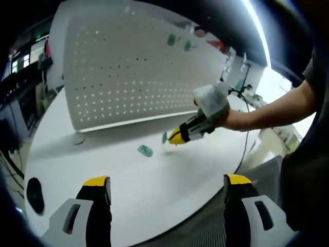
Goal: Insert the hook assembly into the mounting plate slot until the hook locks in place.
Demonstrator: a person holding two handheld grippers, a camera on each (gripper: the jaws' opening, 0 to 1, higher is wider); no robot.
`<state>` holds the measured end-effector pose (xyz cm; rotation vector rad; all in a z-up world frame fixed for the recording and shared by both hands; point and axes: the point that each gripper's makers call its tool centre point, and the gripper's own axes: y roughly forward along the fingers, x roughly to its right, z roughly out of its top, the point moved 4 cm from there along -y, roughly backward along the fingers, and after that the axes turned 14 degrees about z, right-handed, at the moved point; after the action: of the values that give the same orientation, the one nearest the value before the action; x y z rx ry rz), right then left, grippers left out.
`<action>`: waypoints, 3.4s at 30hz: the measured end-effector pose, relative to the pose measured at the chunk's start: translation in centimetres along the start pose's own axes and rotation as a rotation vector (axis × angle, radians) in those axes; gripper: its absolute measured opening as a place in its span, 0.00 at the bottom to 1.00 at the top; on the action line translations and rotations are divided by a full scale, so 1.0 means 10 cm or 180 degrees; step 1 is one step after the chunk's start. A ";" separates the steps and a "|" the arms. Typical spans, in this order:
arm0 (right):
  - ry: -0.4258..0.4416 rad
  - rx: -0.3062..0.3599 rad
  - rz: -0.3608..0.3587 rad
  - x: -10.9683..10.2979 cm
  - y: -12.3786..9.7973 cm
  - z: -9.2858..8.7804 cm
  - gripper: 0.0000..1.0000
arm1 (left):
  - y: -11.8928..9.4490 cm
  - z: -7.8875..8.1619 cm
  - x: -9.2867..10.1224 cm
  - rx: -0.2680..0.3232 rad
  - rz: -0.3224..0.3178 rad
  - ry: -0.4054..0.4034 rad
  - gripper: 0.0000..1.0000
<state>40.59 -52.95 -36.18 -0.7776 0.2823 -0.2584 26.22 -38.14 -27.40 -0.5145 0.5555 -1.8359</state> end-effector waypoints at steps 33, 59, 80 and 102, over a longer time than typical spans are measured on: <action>0.0825 0.1140 0.0450 -0.67 -0.87 0.75 0.00 | -0.18 0.44 -0.16 0.0504 0.0157 0.0006 0.96; 0.1565 0.1297 0.1792 -1.47 -0.86 0.90 0.00 | -0.28 0.77 0.16 0.1010 -0.0443 0.0286 0.47; 0.2300 0.1520 0.2601 -1.59 -0.92 1.02 0.00 | -0.41 0.84 0.31 0.1263 -0.0793 0.0450 0.06; 0.1089 0.1441 0.1527 -1.45 -0.87 0.99 0.01 | -0.17 0.73 0.22 0.0779 -0.0318 0.0657 0.04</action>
<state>29.39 -47.73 -21.01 -0.1988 0.6946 0.0059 28.57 -40.61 -20.36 -0.1920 0.4400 -2.0329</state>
